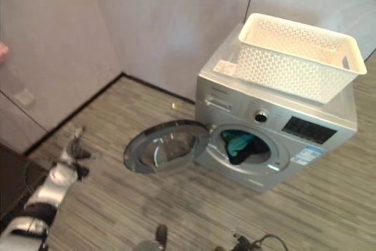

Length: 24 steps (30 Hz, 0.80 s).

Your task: Grab the laundry basket,head to the washer,open it,put in the laundry and shut it.

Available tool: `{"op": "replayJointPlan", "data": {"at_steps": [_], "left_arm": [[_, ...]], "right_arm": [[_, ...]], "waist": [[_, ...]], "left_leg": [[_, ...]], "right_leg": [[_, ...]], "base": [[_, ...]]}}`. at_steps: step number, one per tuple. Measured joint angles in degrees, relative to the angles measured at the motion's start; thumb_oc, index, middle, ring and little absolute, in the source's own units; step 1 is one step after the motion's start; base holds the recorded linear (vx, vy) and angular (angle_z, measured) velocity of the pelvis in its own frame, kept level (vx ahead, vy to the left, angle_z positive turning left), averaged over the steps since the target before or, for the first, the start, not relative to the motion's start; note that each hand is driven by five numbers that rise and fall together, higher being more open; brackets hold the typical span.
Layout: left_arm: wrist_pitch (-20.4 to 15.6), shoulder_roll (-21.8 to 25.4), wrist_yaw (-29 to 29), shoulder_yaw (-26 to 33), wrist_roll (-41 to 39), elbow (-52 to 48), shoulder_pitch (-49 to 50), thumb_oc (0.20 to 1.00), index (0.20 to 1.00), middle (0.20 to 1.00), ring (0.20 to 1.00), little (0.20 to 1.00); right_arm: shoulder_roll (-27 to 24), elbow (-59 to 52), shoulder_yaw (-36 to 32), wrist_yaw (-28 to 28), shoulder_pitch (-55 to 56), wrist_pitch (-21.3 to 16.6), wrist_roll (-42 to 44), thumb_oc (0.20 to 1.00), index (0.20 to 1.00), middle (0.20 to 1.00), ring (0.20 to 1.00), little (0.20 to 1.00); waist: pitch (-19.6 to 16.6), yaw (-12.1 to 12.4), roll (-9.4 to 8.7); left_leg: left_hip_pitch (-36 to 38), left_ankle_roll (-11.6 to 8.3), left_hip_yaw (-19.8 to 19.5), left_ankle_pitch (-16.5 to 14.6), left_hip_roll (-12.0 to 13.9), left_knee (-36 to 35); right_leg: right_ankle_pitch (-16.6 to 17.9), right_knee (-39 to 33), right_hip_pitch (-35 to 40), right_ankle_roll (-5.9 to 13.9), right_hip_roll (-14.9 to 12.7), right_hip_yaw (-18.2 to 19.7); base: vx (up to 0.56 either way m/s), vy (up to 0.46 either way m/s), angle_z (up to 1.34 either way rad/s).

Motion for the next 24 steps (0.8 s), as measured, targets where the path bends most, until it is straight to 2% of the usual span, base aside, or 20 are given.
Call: {"op": "replayJointPlan", "data": {"at_steps": [3,4,7,8,10,12,15,18,19,21,24], "left_arm": [[0.38,1.84,0.70,-4.87,-0.07,9.50,-12.01,1.000,1.000,1.000,1.000,1.000],[0.39,2.41,1.22,-7.38,-0.07,14.08,-18.76,1.000,1.000,1.000,1.000,1.000],[0.95,3.30,1.01,-11.01,-0.12,19.19,-26.19,1.000,1.000,1.000,1.000,1.000],[1.06,3.93,0.98,-10.15,-0.35,20.11,-29.28,1.000,1.000,1.000,1.000,1.000],[1.14,4.66,0.99,-10.13,-1.95,22.49,-34.89,1.000,1.000,1.000,1.000,1.000],[1.21,5.46,1.00,-10.09,-2.45,23.04,-37.97,1.000,1.000,1.000,1.000,1.000],[1.26,6.32,1.11,-10.20,-2.52,24.17,-40.95,1.000,1.000,1.000,1.000,1.000],[1.37,6.69,1.24,-10.55,-4.26,25.63,-41.57,1.000,1.000,1.000,1.000,1.000],[1.48,7.32,1.50,-11.24,-4.89,26.87,-44.22,1.000,1.000,1.000,1.000,1.000],[1.47,8.77,1.52,-12.46,-5.68,26.69,-46.18,1.000,1.000,1.000,1.000,1.000],[1.76,8.48,1.90,-13.41,-6.46,26.60,-47.55,1.000,1.000,1.000,1.000,1.000]], "right_arm": [[-0.28,-0.07,1.06,-0.42,-2.60,-0.02,0.12,1.000,1.000,1.000,1.000,1.000],[-0.69,-0.01,2.27,-0.99,-4.24,-0.03,0.21,1.000,1.000,1.000,1.000,1.000],[-0.96,-0.99,3.85,-1.10,-7.42,-0.20,1.43,1.000,1.000,1.000,1.000,1.000],[-1.14,-1.95,5.01,-1.36,-8.52,-0.37,2.71,1.000,1.000,1.000,1.000,1.000],[-1.49,-4.18,6.66,-1.58,-9.88,-1.31,4.02,1.000,1.000,1.000,1.000,1.000],[-1.41,-7.52,8.17,-1.59,-11.07,-1.79,5.33,1.000,1.000,1.000,1.000,1.000],[-1.34,-9.73,11.06,-1.59,-13.28,-2.47,6.58,1.000,1.000,1.000,1.000,1.000],[-1.58,-12.46,11.80,-2.26,-15.38,-2.57,7.75,1.000,1.000,1.000,1.000,1.000],[-1.98,-14.85,12.28,-2.68,-17.25,-3.20,8.91,1.000,1.000,1.000,1.000,1.000],[-1.96,-16.38,12.24,-3.08,-19.42,-3.85,9.18,1.000,1.000,1.000,1.000,1.000],[-2.20,-20.74,13.42,-3.89,-20.46,-4.37,9.82,1.000,1.000,1.000,1.000,1.000]], "waist": [[1.67,-1.63,-0.68],[4.10,-2.97,-1.19],[7.22,-3.70,-2.13],[9.10,-4.80,-2.87],[11.29,-5.03,-3.94],[15.09,-5.38,-5.86],[17.25,-5.88,-7.52],[19.04,-6.18,-8.32],[19.56,-6.45,-8.75],[21.11,-6.63,-9.26],[21.45,-6.86,-9.89]], "left_leg": [[-3.09,-0.34,-0.64,1.48,0.55,-0.29],[-4.38,-0.51,-0.15,2.00,0.78,-0.24],[-6.02,-0.61,0.36,2.37,0.97,0.00],[-7.40,-0.87,0.50,2.54,1.01,0.16],[-10.61,-0.92,0.32,2.57,1.28,1.45],[-11.43,-0.91,0.53,2.55,1.29,1.79],[-14.31,-0.75,0.30,2.47,1.30,2.58],[-15.57,-0.18,0.32,2.50,1.14,2.89],[-18.27,0.10,0.09,2.36,1.18,3.69],[-18.99,0.16,0.09,2.39,1.20,3.94],[-20.26,0.60,-0.06,1.89,1.26,4.52]], "right_leg": [[1.02,0.07,-3.02,-0.24,0.61,-0.33],[2.04,0.29,-4.67,-0.34,0.80,0.03],[3.04,0.47,-6.76,-0.62,0.88,1.03],[3.36,0.48,-8.22,-0.73,0.93,1.22],[3.92,0.47,-10.70,-1.21,1.12,1.25],[4.42,0.47,-11.50,-0.99,1.11,1.46],[4.73,0.49,-13.87,-1.22,1.17,1.35],[5.20,0.50,-14.89,-1.27,0.99,1.41],[5.21,0.50,-16.96,-1.27,1.04,1.39],[5.25,0.52,-17.56,-1.30,1.08,1.38],[5.25,0.51,-18.58,-1.29,1.08,1.90]], "base": [[-0.13,-0.008,0.03],[-0.11,0.010,-0.10],[-0.07,0.035,-0.18],[-0.06,0.037,-0.11],[-0.04,0.021,-0.05],[-0.01,0.014,-0.03],[0.00,0.021,0.03],[0.00,0.025,0.04],[0.01,0.011,0.05],[0.03,0.008,0.03],[0.10,-0.013,0.02]]}}
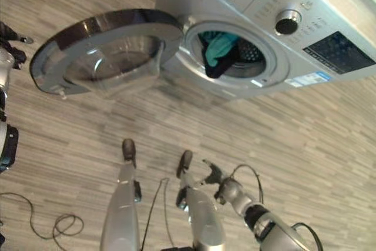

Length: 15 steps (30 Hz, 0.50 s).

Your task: Grab the laundry basket,head to the washer,open it,put in the laundry and shut it.

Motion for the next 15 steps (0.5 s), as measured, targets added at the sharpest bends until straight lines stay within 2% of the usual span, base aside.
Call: {"op": "replayJointPlan", "data": {"at_steps": [1,4,6,7,10,11,14,15], "left_arm": [[0.02,0.12,0.11,-0.77,-0.04,-0.18,-0.52,1.000,1.000,1.000,1.000,1.000],[0.07,-0.06,0.02,-1.05,-0.02,-0.26,-0.19,1.000,1.000,1.000,1.000,1.000],[0.13,-1.64,-0.73,-1.77,0.30,-0.53,1.35,1.000,1.000,1.000,1.000,1.000],[-0.02,-2.56,-1.85,-2.56,0.76,-3.13,4.67,1.000,1.000,1.000,1.000,1.000],[0.31,-6.76,-5.43,-5.25,0.87,-7.87,9.31,1.000,1.000,1.000,1.000,1.000],[0.15,-8.69,-6.31,-5.75,2.18,-11.45,12.79,1.000,1.000,1.000,1.000,1.000],[0.29,-19.96,-6.51,-5.18,4.33,-21.98,25.28,1.000,1.000,1.000,1.000,1.000],[0.39,-22.50,-6.70,-5.88,4.96,-22.24,26.69,1.000,1.000,1.000,1.000,1.000]], "right_arm": [[0.08,-0.48,0.17,-0.03,-0.77,-0.47,0.16,1.000,1.000,1.000,1.000,1.000],[0.09,-0.47,1.04,-0.09,-0.96,-0.44,0.38,1.000,1.000,1.000,1.000,1.000],[0.00,0.14,1.03,-0.22,-0.89,-0.37,0.40,1.000,1.000,1.000,1.000,1.000],[0.00,1.43,0.10,-0.40,-0.65,-0.23,0.50,1.000,1.000,1.000,1.000,1.000],[-0.11,2.55,-1.46,-0.26,-0.10,-0.10,0.48,1.000,1.000,1.000,1.000,1.000],[-0.41,2.25,-2.57,0.13,0.52,-0.01,0.43,1.000,1.000,1.000,1.000,1.000],[-1.74,4.18,-7.53,0.22,5.11,0.35,0.46,1.000,1.000,1.000,1.000,1.000],[-1.68,5.15,-7.57,0.22,5.33,0.64,0.45,1.000,1.000,1.000,1.000,1.000]], "waist": [[-0.04,-0.56,-0.14],[-0.32,-0.84,-0.51],[-0.55,-1.20,-0.73],[-0.58,-1.09,-0.70],[-0.95,-0.95,-1.00],[-1.08,-1.08,-0.69],[-3.29,-0.58,3.67],[-3.87,-0.63,4.06]], "left_leg": [[-0.82,0.15,-0.03,-0.48,0.00,0.68],[-0.90,0.42,0.05,-0.82,-0.01,1.33],[-0.76,0.55,0.26,-1.07,-0.19,1.72],[-0.64,1.18,0.46,-1.70,-0.31,2.94],[0.06,1.33,1.20,-2.41,-0.60,3.89],[0.99,1.68,1.87,-2.69,-0.77,4.07],[3.50,2.74,1.91,-3.60,-2.43,4.28],[3.94,2.77,1.97,-3.85,-2.69,4.30]], "right_leg": [[0.00,0.00,-0.54,0.00,0.00,1.10],[0.03,0.01,-0.43,0.02,-0.04,1.25],[0.06,0.04,-0.27,0.04,-0.25,1.30],[0.05,0.42,0.03,0.04,-0.55,1.53],[0.02,1.13,0.28,0.06,-1.19,2.64],[-0.04,1.90,0.55,0.14,-1.60,3.06],[-0.89,2.83,3.04,1.28,-3.47,3.28],[-0.92,2.78,3.38,1.32,-3.74,3.39]], "base": [[0.13,-0.016,0.01],[0.00,0.021,-0.02],[-0.01,0.065,-0.05],[0.03,0.069,-0.08],[-0.01,0.047,-0.14],[0.00,0.030,-0.13],[0.01,-0.010,0.07],[0.05,-0.025,-0.01]]}}
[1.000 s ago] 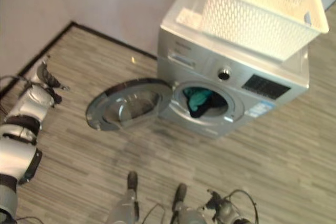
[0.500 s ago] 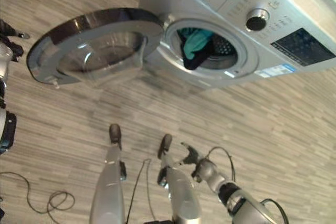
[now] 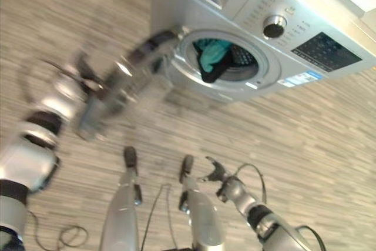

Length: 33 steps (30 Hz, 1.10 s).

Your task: Grab the laundry basket,head to the washer,open it,put in the laundry and shut it.

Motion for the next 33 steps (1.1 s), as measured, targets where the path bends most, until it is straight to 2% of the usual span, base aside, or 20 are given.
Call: {"op": "replayJointPlan", "data": {"at_steps": [1,4,9,13,16,17,19,20,22,23,25,27,29,30,33], "left_arm": [[0.18,-4.51,-0.95,-1.05,0.22,-2.89,3.96,1.000,1.000,1.000,1.000,1.000],[-0.01,-10.61,-1.64,-3.80,-0.16,-10.30,10.10,1.000,1.000,1.000,1.000,1.000],[-0.74,-20.35,-4.28,-6.50,-5.94,-12.17,14.41,1.000,1.000,1.000,1.000,1.000],[-1.97,-23.60,-3.11,-6.52,-10.03,-12.51,13.56,1.000,1.000,1.000,1.000,1.000],[-3.92,-21.24,-1.85,-5.75,-11.73,-16.01,14.07,1.000,1.000,1.000,1.000,1.000],[-5.44,-17.23,-2.01,-3.88,-11.94,-21.45,17.43,1.000,1.000,1.000,1.000,1.000],[-5.94,-12.96,-1.51,-1.11,-12.13,-23.36,21.69,1.000,1.000,1.000,1.000,1.000],[-6.02,-10.94,-0.93,1.69,-12.14,-23.36,25.02,1.000,1.000,1.000,1.000,1.000],[-7.10,-6.61,-0.96,5.57,-12.20,-24.17,34.06,1.000,1.000,1.000,1.000,1.000],[-7.21,-4.91,-1.14,6.71,-12.14,-24.04,37.33,1.000,1.000,1.000,1.000,1.000],[-8.24,-5.37,-1.74,12.67,-12.16,-23.75,45.11,1.000,1.000,1.000,1.000,1.000],[-8.40,-3.78,-2.56,14.39,-12.17,-22.50,49.64,1.000,1.000,1.000,1.000,1.000],[-10.04,-4.86,-2.91,20.20,-12.30,-20.50,54.80,1.000,1.000,1.000,1.000,1.000],[-9.88,-5.66,-2.73,22.99,-13.30,-15.56,57.21,1.000,1.000,1.000,1.000,1.000],[-9.49,-6.97,-2.66,25.62,-13.98,-7.06,59.65,1.000,1.000,1.000,1.000,1.000]], "right_arm": [[0.12,1.58,-0.34,0.02,0.54,0.44,-0.02,1.000,1.000,1.000,1.000,1.000],[0.08,2.33,-2.36,-0.10,0.61,1.20,-0.05,1.000,1.000,1.000,1.000,1.000],[0.43,3.74,-4.43,-0.06,0.86,1.80,-0.29,1.000,1.000,1.000,1.000,1.000],[0.50,6.50,-4.80,-0.21,3.48,1.59,-0.72,1.000,1.000,1.000,1.000,1.000],[0.31,9.34,-4.95,-0.94,6.76,2.00,-1.39,1.000,1.000,1.000,1.000,1.000],[0.46,10.08,-5.46,-1.14,7.82,1.51,-1.90,1.000,1.000,1.000,1.000,1.000],[0.25,10.73,-6.20,-1.16,10.65,1.82,-2.69,1.000,1.000,1.000,1.000,1.000],[0.04,11.05,-6.87,-1.19,12.70,1.95,-2.92,1.000,1.000,1.000,1.000,1.000],[-0.05,11.16,-8.81,-1.15,14.20,1.83,-3.19,1.000,1.000,1.000,1.000,1.000],[0.04,11.13,-9.10,-1.15,14.19,1.82,-3.34,1.000,1.000,1.000,1.000,1.000],[1.13,11.09,-10.74,-1.22,14.51,1.36,-3.34,1.000,1.000,1.000,1.000,1.000],[1.24,11.15,-11.59,-1.02,15.28,1.17,-3.33,1.000,1.000,1.000,1.000,1.000],[1.96,10.96,-12.67,-0.91,15.66,0.46,-3.31,1.000,1.000,1.000,1.000,1.000],[2.31,11.06,-13.41,-0.85,16.82,-0.05,-3.30,1.000,1.000,1.000,1.000,1.000],[2.70,11.10,-15.15,-0.60,17.72,-0.24,-3.23,1.000,1.000,1.000,1.000,1.000]], "waist": [[-0.56,0.12,0.36],[-1.05,0.17,0.69],[-2.02,-0.95,1.15],[-4.18,-2.34,1.98],[-5.90,-1.93,3.31],[-6.11,-2.30,3.35],[-6.70,-1.90,4.38],[-7.18,-0.51,5.48],[-7.77,0.02,6.62],[-7.76,1.35,6.85],[-7.80,1.65,6.79],[-8.72,3.95,7.46],[-9.13,4.10,7.80],[-10.32,4.48,8.50],[-12.59,5.03,9.48]], "left_leg": [[1.67,-0.05,0.55,-0.74,-0.55,0.07],[3.07,-0.07,1.49,-1.23,-0.16,0.99],[7.28,-0.29,3.21,-1.62,0.69,0.69],[9.52,-0.99,3.14,-1.13,0.83,-1.56],[9.54,-1.51,2.88,-0.57,1.54,-2.23],[10.68,-1.60,3.13,-0.35,1.86,-3.29],[12.08,-1.94,2.82,0.29,2.06,-5.00],[12.49,-2.11,2.53,0.81,2.20,-6.17],[13.71,-2.42,1.47,1.86,2.37,-7.60],[14.32,-2.56,1.43,2.02,2.37,-8.23],[17.00,-2.84,1.29,2.37,2.32,-9.97],[17.62,-2.99,0.39,2.39,2.14,-10.73],[19.34,-3.22,-0.09,2.58,1.93,-11.74],[20.24,-3.20,-0.75,2.56,1.59,-11.98],[20.65,-3.15,-0.99,2.21,1.33,-12.03]], "right_leg": [[-0.64,-0.13,1.56,0.93,-0.63,0.70],[-0.71,0.00,2.72,1.07,-0.56,1.56],[-0.97,0.11,5.27,0.81,-0.18,3.67],[-0.80,-0.95,6.87,0.86,0.28,3.82],[-0.75,-1.33,6.86,0.60,1.18,3.76],[-0.37,-1.99,7.42,0.40,1.69,3.92],[-0.56,-2.83,8.71,0.13,2.13,3.52],[-0.84,-2.83,8.83,-0.08,2.43,2.94],[-1.28,-2.82,10.12,-0.18,2.96,1.81],[-1.49,-2.82,10.53,-0.32,3.03,1.59],[-2.19,-2.85,12.47,-0.25,3.04,0.90],[-2.94,-2.86,13.41,-0.32,2.98,0.35],[-3.36,-2.86,14.90,-0.16,2.90,-0.52],[-3.95,-2.86,16.23,0.15,2.66,-1.12],[-4.34,-3.12,16.74,0.23,2.44,-1.33]], "base": [[0.03,-0.011,-0.07],[0.05,-0.009,-0.16],[0.02,-0.070,-0.23],[0.01,-0.085,-0.06],[0.01,-0.083,-0.07],[0.00,-0.037,-0.07],[0.01,-0.051,0.04],[0.01,-0.062,0.06],[0.01,-0.065,0.24],[0.00,-0.039,0.23],[0.01,-0.022,0.11],[0.05,-0.025,0.20],[0.03,0.000,0.21],[0.03,0.006,0.25],[0.04,0.013,0.11]]}}
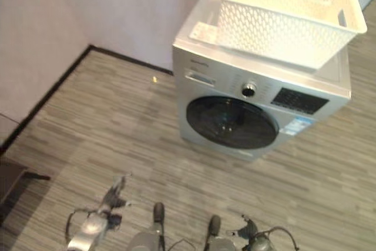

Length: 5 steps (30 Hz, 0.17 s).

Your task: Grab the laundry basket,head to the washer,open it,put in the laundry and shut it.

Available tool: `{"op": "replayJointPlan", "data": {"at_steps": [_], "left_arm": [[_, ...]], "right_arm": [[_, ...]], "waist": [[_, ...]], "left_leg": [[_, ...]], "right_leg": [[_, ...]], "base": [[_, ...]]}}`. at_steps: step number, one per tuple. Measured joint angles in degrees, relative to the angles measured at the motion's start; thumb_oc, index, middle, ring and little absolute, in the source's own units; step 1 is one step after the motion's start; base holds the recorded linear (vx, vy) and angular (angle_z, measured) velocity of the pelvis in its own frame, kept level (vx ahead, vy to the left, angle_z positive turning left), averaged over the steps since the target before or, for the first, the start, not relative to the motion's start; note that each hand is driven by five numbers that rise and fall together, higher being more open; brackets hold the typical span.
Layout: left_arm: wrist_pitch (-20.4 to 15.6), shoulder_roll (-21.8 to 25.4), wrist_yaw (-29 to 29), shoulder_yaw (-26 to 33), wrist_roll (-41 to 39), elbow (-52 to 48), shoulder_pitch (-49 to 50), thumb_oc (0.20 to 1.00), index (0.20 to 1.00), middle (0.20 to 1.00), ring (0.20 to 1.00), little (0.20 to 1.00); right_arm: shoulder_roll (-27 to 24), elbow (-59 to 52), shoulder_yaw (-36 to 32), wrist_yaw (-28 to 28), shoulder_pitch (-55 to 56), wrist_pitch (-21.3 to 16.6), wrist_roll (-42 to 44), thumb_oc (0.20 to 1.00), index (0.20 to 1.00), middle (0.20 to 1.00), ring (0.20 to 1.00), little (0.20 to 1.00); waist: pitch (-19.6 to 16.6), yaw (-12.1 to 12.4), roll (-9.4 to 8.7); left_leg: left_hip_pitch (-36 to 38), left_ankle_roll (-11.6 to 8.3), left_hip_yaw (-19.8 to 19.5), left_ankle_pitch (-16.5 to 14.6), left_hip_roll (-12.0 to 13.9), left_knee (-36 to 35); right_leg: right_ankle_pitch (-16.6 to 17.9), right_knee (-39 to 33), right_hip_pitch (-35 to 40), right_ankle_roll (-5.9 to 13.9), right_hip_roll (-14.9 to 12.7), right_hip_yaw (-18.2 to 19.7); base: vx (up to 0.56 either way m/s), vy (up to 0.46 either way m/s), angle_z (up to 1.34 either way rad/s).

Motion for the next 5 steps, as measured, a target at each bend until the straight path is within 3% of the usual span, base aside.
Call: {"op": "replayJointPlan", "data": {"at_steps": [2,5], "left_arm": [[-0.26,-2.17,-0.06,3.31,0.01,6.95,0.78,1.000,1.000,1.000,1.000,1.000],[0.05,-3.92,-0.19,4.39,0.08,13.05,1.34,1.000,1.000,1.000,1.000,1.000]], "right_arm": [[0.46,1.38,-1.25,0.42,0.21,-0.02,0.10,1.000,1.000,1.000,1.000,1.000],[0.99,3.61,-1.12,0.69,1.73,0.29,0.21,1.000,1.000,1.000,1.000,1.000]], "waist": [[-0.86,0.44,0.66],[-3.90,0.67,0.14]], "left_leg": [[1.07,0.00,-0.67,0.02,-0.20,-0.02],[1.95,0.23,-0.87,-0.51,-0.39,-0.15]], "right_leg": [[-0.09,0.26,1.58,-0.01,-0.13,-0.96],[-1.30,-0.21,2.67,-0.12,-0.34,-1.14]], "base": [[0.08,0.024,0.13],[0.05,0.020,0.08]]}}
